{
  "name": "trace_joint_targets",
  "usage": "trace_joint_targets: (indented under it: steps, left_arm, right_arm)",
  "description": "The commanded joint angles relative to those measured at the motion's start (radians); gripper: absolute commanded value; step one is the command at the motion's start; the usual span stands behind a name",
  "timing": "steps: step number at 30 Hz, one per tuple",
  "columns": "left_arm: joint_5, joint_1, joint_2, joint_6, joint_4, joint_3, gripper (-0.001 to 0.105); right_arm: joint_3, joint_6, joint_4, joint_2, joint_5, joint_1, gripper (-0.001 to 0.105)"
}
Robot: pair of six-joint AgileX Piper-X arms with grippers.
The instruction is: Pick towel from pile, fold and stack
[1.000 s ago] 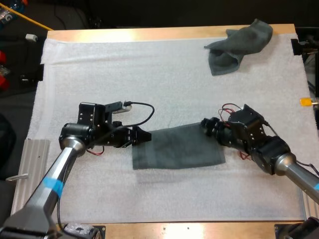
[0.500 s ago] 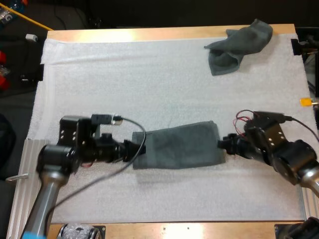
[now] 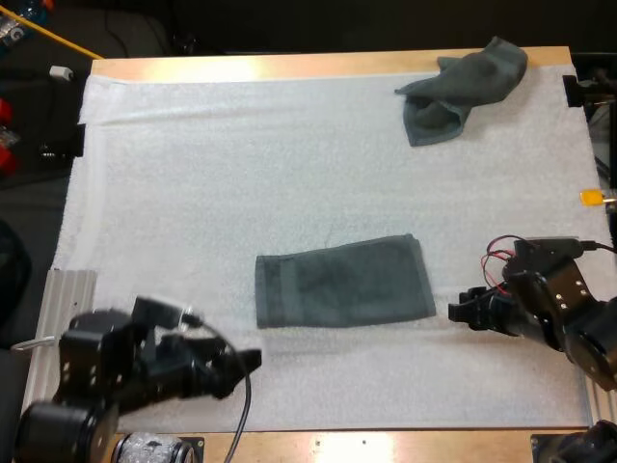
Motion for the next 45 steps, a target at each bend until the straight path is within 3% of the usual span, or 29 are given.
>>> trace_joint_targets:
  steps: [1,8,14,18,24,33,45]
  left_arm:
    - [-0.026,0.0,-0.023,-0.011,0.031,-0.006,0.068]
    - [-0.035,0.0,-0.086,-0.025,0.083,-0.006,0.068]
    - [-0.031,0.0,-0.086,-0.028,0.084,-0.006,0.068]
    - [-0.031,0.0,-0.086,-0.032,0.084,-0.006,0.068]
    - [-0.026,0.0,-0.086,-0.032,0.084,-0.006,0.068]
    - [-0.008,0.0,-0.086,-0.032,0.081,-0.006,0.068]
    - [0.006,0.0,-0.086,-0.04,0.083,-0.006,0.068]
  right_arm:
    - [-0.008,-0.016,0.005,-0.005,0.008,-0.005,0.057]
    - [-0.008,-0.052,-0.089,0.075,-0.003,-0.029,0.057]
    - [-0.008,-0.141,-0.149,0.185,-0.096,-0.172,0.057]
    - [-0.008,-0.226,-0.166,0.256,-0.216,-0.288,0.057]
    - [-0.002,-0.275,-0.2,0.357,-0.412,-0.439,0.057]
    - [0.027,-0.255,-0.339,0.503,-0.641,-0.481,0.057]
    - [0.091,-0.092,-0.585,0.663,-0.742,-0.463,0.057]
